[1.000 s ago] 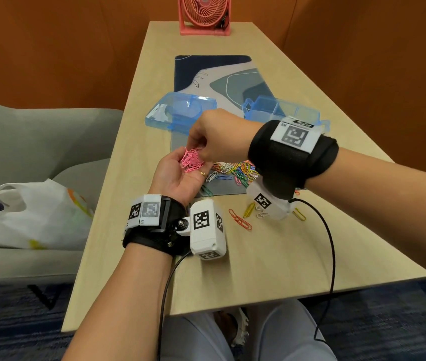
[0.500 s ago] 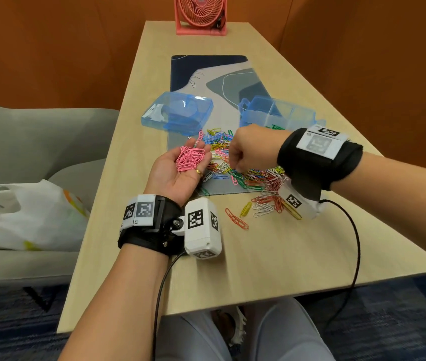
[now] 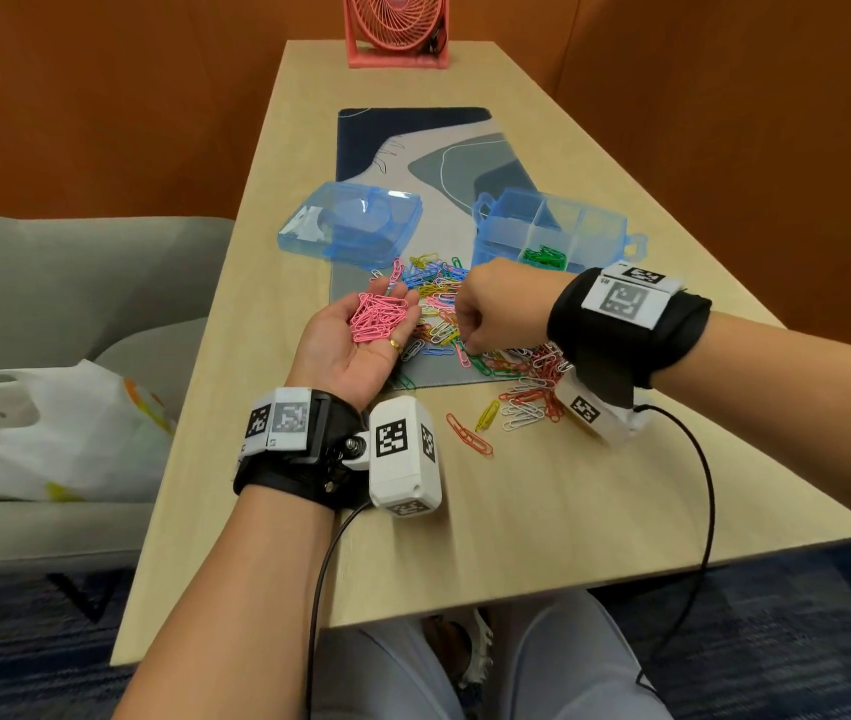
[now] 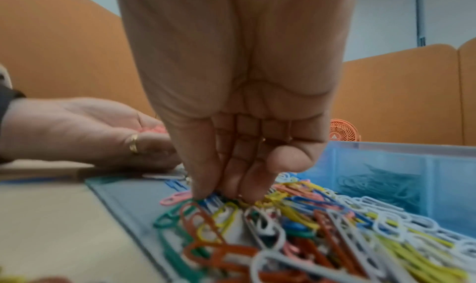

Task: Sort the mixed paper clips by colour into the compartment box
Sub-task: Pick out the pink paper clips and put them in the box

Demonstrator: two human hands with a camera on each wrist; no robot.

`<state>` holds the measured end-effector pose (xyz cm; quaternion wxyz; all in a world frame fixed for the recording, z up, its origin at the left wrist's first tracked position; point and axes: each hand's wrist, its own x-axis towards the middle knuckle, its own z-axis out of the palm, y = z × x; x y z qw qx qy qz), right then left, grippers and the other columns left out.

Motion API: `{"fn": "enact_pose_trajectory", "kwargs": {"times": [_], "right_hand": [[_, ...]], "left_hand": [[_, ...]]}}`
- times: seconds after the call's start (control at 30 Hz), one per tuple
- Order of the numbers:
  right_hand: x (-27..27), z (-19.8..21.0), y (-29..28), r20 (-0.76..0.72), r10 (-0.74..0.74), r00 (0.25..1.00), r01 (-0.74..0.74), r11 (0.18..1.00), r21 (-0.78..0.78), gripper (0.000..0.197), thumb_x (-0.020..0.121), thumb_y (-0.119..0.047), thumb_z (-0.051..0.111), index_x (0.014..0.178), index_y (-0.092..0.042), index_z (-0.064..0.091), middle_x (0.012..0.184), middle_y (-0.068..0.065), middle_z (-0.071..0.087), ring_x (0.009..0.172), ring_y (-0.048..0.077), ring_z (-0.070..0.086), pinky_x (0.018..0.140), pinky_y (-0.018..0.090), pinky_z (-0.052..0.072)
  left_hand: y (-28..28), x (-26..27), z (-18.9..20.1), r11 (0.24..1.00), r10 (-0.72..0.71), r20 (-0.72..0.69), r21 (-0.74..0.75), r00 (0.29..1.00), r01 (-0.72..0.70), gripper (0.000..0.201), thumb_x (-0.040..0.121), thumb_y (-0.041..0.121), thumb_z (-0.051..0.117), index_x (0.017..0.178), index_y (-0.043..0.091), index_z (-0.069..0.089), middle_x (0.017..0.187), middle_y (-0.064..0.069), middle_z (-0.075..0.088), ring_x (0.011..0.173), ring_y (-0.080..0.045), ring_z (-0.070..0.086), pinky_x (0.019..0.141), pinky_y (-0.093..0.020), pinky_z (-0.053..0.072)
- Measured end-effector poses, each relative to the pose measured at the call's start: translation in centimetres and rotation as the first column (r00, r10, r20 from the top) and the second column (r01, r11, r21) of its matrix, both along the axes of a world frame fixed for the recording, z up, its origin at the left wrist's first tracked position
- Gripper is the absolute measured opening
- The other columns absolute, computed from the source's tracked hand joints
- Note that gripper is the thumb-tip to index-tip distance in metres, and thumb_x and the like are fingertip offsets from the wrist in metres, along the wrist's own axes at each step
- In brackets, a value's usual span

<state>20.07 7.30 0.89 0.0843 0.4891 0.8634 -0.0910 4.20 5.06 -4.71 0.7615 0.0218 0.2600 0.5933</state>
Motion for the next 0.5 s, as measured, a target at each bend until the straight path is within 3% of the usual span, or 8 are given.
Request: {"fn": "enact_pose_trajectory", "kwargs": {"times": [0.1,0.17,0.23,0.3,0.4,0.5], "right_hand": [[0.08,-0.23,0.24,0.013,-0.017,1.0,0.017,1.0,0.006,0.01,0.083,-0.007,0.062,0.079,-0.016,0.064,0.08,0.0,0.061,0.075,0.016,0.055,0.054,0.017,0.038],[0.18,-0.07,0.29,0.025,-0.018,1.0,0.018,1.0,0.006,0.012,0.084,-0.005,0.059,0.083,-0.015,0.065,0.084,0.0,0.062,0.078,0.016,0.054,0.056,0.02,0.039],[0.21,0.04,0.27,0.022,-0.002,1.0,0.002,1.0,0.01,0.014,0.086,-0.006,0.057,0.087,-0.013,0.068,0.087,0.0,0.065,0.08,0.016,0.056,0.065,0.023,0.041],[0.02,-0.03,0.1,0.013,0.006,1.0,-0.006,1.0,0.004,0.011,0.087,-0.012,0.057,0.086,-0.012,0.069,0.083,0.0,0.064,0.079,0.017,0.057,0.063,0.022,0.042],[-0.38,-0.39,-0.24,0.022,-0.012,1.0,0.012,1.0,-0.004,0.016,0.086,-0.03,0.066,0.082,-0.014,0.067,0.073,-0.003,0.058,0.072,0.015,0.054,0.054,0.022,0.038],[-0.63,-0.69,0.01,0.032,-0.028,0.999,0.029,0.999,-0.029,0.017,0.085,-0.03,0.068,0.085,-0.013,0.068,0.077,-0.001,0.06,0.073,0.015,0.054,0.053,0.019,0.039]], "left_hand": [[0.1,-0.04,-0.07,1.0,0.008,0.023,0.0,1.0,-0.008,0.037,0.102,0.018,0.028,0.094,-0.002,0.058,0.095,-0.02,0.06,0.126,-0.031,0.046,0.093,-0.043,0.042],[0.16,-0.02,-0.1,1.0,0.007,0.017,-0.001,1.0,-0.007,0.036,0.102,0.018,0.028,0.094,-0.002,0.058,0.094,-0.02,0.06,0.126,-0.031,0.046,0.092,-0.043,0.042],[0.16,0.05,-0.08,1.0,0.002,0.0,-0.001,1.0,-0.002,0.035,0.102,0.017,0.029,0.093,-0.002,0.057,0.094,-0.02,0.06,0.126,-0.032,0.046,0.092,-0.044,0.041],[0.15,0.02,-0.07,1.0,0.002,-0.01,0.006,1.0,-0.002,0.035,0.102,0.017,0.029,0.092,-0.002,0.057,0.093,-0.019,0.06,0.125,-0.032,0.047,0.092,-0.044,0.041],[0.23,-0.08,-0.09,1.0,0.008,-0.02,0.007,1.0,-0.008,0.037,0.102,0.019,0.028,0.093,-0.002,0.058,0.092,-0.02,0.06,0.11,-0.033,0.054,0.091,-0.044,0.043],[0.27,-0.18,-0.09,0.999,0.033,-0.019,0.002,0.999,-0.033,0.036,0.102,0.017,0.03,0.093,-0.003,0.058,0.085,-0.02,0.063,0.09,-0.034,0.058,0.089,-0.044,0.045]]}}
